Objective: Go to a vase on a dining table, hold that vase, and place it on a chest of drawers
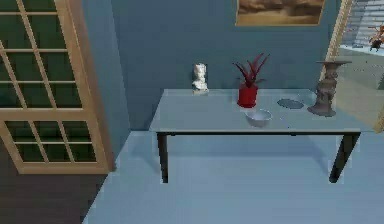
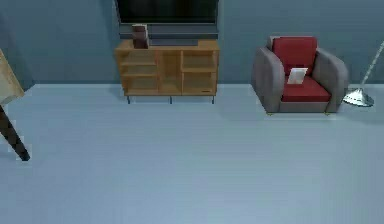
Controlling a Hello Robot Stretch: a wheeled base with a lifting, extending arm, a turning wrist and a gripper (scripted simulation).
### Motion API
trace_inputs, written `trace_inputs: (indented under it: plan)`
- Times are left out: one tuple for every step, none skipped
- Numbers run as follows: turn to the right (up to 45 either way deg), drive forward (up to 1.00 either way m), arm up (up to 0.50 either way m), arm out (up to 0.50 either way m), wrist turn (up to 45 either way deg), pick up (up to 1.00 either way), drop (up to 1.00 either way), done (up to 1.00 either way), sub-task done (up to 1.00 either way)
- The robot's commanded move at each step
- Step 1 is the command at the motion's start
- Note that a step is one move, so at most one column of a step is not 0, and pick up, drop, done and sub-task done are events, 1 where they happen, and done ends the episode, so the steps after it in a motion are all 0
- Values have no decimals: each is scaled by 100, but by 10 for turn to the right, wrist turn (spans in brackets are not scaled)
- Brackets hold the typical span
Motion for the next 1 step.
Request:
trace_inputs:
  plan:
    - [0, 60, 0, 0, 0, 0, 0, 0, 0]
